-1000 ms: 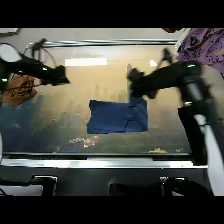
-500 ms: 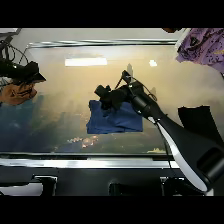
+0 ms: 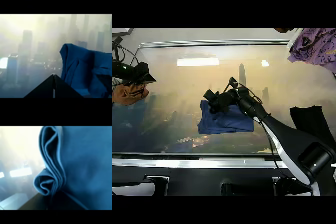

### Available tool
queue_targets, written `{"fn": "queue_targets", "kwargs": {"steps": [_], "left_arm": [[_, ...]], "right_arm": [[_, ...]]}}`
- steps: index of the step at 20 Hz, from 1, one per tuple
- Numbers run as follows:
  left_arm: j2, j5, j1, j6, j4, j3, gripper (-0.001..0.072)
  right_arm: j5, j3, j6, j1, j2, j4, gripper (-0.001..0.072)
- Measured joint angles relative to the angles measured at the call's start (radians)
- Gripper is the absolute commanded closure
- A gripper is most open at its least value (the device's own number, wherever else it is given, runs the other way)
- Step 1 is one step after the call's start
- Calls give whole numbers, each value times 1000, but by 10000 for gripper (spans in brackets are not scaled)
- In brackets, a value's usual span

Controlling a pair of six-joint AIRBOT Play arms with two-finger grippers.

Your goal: Fold the clothes and pants, and hang the long-sleeved shirts on hangers.

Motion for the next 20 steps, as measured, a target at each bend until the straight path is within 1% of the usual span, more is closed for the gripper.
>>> {"fn": "queue_targets", "kwargs": {"steps": [1,2,7,9,11,14,17,20], "left_arm": [[0,-1,0,0,0,0,688],[0,-1,0,0,0,0,688],[0,-4,0,0,0,0,688],[0,-5,0,-1,-1,0,688],[0,-8,1,-2,-2,0,688],[1,-10,0,-2,-2,0,688],[3,-11,1,-3,-3,0,687],[3,-13,1,-3,-3,0,687]], "right_arm": [[-5,0,-16,0,0,12,346],[-6,0,-35,0,0,24,288],[-32,1,-143,-34,60,65,279],[-77,2,-195,-95,112,71,279],[-148,2,-270,-195,170,71,279],[-289,3,-431,-406,246,74,279],[-436,-15,-608,-633,274,82,267],[-529,-106,-784,-817,260,165,264]]}}
